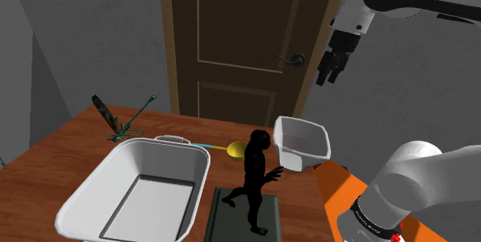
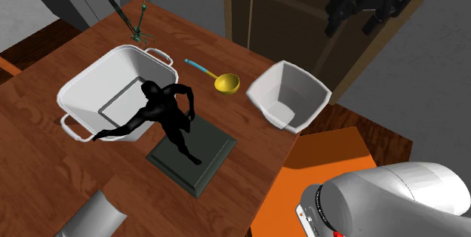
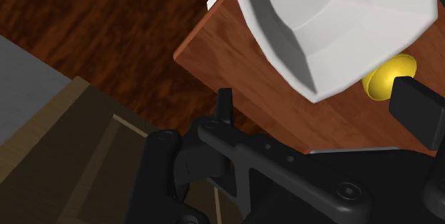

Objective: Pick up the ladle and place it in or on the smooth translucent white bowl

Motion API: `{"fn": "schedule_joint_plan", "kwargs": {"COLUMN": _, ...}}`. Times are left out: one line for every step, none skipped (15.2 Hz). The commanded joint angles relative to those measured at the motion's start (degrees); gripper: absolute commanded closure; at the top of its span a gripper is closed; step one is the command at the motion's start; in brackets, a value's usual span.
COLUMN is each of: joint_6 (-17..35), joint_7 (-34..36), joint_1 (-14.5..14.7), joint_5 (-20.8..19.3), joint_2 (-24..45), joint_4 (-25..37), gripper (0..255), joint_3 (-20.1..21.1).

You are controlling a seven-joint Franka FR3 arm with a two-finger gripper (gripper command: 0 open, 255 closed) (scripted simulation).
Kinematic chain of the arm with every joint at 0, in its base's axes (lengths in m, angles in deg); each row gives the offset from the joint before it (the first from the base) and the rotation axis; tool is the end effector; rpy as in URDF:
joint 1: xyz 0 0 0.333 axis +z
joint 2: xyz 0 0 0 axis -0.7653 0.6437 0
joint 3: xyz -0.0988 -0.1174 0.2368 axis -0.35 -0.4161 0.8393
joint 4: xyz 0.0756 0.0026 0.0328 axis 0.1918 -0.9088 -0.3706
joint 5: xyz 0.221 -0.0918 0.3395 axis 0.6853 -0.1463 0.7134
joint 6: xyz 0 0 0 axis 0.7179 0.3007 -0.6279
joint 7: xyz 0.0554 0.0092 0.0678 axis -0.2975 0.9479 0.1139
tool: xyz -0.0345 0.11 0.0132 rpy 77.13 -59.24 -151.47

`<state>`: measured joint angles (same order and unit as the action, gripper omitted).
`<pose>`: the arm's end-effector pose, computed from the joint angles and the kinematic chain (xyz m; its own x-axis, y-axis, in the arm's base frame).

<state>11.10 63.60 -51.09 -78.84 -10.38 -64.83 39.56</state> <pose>0.3541 -0.0208 0.5841 0.9991 0.0428 0.0006 0.0425 -0.9895 -0.1383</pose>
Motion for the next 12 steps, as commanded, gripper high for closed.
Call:
{"fn": "schedule_joint_plan", "kwargs": {"joint_6": 0.00, "joint_7": 0.00, "joint_1": 0.00, "joint_5": 0.00, "joint_2": 0.00, "joint_4": 0.00, "gripper": 0, "joint_3": 0.00}}
{"fn": "schedule_joint_plan", "kwargs": {"joint_6": 1.39, "joint_7": -0.37, "joint_1": 0.61, "joint_5": 0.37, "joint_2": 1.24, "joint_4": -0.37, "gripper": 0, "joint_3": 0.49}}
{"fn": "schedule_joint_plan", "kwargs": {"joint_6": 2.77, "joint_7": -0.75, "joint_1": 1.23, "joint_5": 0.73, "joint_2": 2.53, "joint_4": -0.68, "gripper": 0, "joint_3": 0.98}}
{"fn": "schedule_joint_plan", "kwargs": {"joint_6": 4.14, "joint_7": -1.12, "joint_1": 1.84, "joint_5": 1.09, "joint_2": 3.85, "joint_4": -0.94, "gripper": 0, "joint_3": 1.47}}
{"fn": "schedule_joint_plan", "kwargs": {"joint_6": 5.49, "joint_7": -1.50, "joint_1": 2.46, "joint_5": 1.44, "joint_2": 5.22, "joint_4": -1.13, "gripper": 0, "joint_3": 1.96}}
{"fn": "schedule_joint_plan", "kwargs": {"joint_6": 6.82, "joint_7": -1.88, "joint_1": 3.06, "joint_5": 1.78, "joint_2": 6.62, "joint_4": -1.27, "gripper": 0, "joint_3": 2.46}}
{"fn": "schedule_joint_plan", "kwargs": {"joint_6": 8.13, "joint_7": -2.26, "joint_1": 3.67, "joint_5": 2.11, "joint_2": 8.06, "joint_4": -1.35, "gripper": 0, "joint_3": 2.97}}
{"fn": "schedule_joint_plan", "kwargs": {"joint_6": 9.42, "joint_7": -2.64, "joint_1": 4.27, "joint_5": 2.42, "joint_2": 9.54, "joint_4": -1.37, "gripper": 0, "joint_3": 3.47}}
{"fn": "schedule_joint_plan", "kwargs": {"joint_6": 10.69, "joint_7": -3.02, "joint_1": 4.86, "joint_5": 2.73, "joint_2": 11.05, "joint_4": -1.34, "gripper": 0, "joint_3": 3.98}}
{"fn": "schedule_joint_plan", "kwargs": {"joint_6": 11.94, "joint_7": -3.40, "joint_1": 5.45, "joint_5": 3.02, "joint_2": 12.58, "joint_4": -1.25, "gripper": 0, "joint_3": 4.49}}
{"fn": "schedule_joint_plan", "kwargs": {"joint_6": 13.16, "joint_7": -3.77, "joint_1": 6.03, "joint_5": 3.30, "joint_2": 14.15, "joint_4": -1.11, "gripper": 0, "joint_3": 5.01}}
{"fn": "schedule_joint_plan", "kwargs": {"joint_6": 14.36, "joint_7": -4.14, "joint_1": 6.59, "joint_5": 3.57, "joint_2": 15.74, "joint_4": -0.91, "gripper": 0, "joint_3": 5.54}}
